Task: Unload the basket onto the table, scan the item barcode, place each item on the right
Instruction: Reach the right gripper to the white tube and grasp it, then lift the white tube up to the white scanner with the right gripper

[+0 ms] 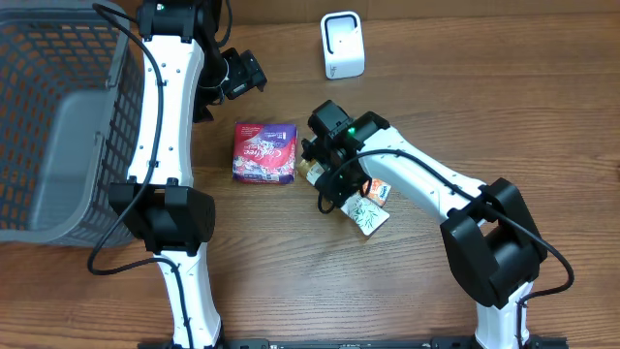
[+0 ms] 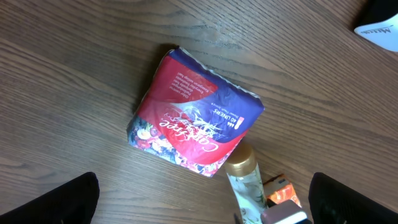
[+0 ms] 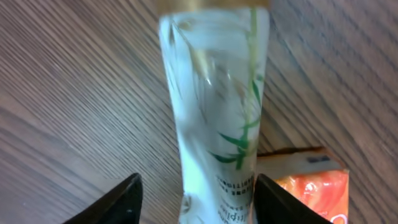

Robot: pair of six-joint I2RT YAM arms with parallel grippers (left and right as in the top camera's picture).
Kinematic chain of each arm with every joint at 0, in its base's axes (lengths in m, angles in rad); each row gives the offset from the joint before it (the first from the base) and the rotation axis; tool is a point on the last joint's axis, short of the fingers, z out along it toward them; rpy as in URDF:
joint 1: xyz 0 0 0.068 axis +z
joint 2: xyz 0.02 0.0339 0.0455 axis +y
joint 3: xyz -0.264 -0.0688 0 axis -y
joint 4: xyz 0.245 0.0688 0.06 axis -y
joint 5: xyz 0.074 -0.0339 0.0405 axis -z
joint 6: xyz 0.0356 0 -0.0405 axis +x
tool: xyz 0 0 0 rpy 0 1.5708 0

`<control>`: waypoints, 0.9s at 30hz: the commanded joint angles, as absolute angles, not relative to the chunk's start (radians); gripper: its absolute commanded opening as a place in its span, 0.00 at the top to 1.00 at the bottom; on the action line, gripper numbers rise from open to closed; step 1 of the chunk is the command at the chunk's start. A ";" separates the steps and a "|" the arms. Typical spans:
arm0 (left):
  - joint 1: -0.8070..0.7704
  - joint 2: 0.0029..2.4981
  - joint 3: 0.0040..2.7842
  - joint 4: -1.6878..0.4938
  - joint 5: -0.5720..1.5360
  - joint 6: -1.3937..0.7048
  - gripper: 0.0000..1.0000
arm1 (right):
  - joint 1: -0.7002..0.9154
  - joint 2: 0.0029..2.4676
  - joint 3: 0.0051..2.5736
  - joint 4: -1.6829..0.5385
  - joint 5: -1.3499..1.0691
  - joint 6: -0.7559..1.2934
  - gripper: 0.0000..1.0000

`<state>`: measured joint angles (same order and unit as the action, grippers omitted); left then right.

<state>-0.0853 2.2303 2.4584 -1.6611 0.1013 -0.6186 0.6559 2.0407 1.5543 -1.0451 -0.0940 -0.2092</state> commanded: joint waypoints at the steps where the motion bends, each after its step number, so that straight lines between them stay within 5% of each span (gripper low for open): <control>1: -0.088 2.238 2.458 -1.664 0.101 -0.606 0.00 | 0.650 2.011 1.531 -1.031 -0.060 -0.210 0.44; 7: -0.088 2.238 2.458 -1.664 0.101 -0.606 0.00 | 0.646 2.011 1.476 -0.964 -0.039 -0.186 0.51; 16: -0.088 2.238 2.458 -1.664 0.101 -0.606 0.00 | 0.643 2.011 1.478 -0.911 -0.038 -0.038 0.94; 23: -0.088 2.238 2.458 -1.664 0.101 -0.606 0.00 | 0.570 2.010 1.607 -0.962 -0.118 0.153 0.96; 27: -0.088 2.238 2.458 -1.664 0.101 -0.606 0.00 | 0.432 2.010 1.663 -0.998 -0.439 0.154 0.96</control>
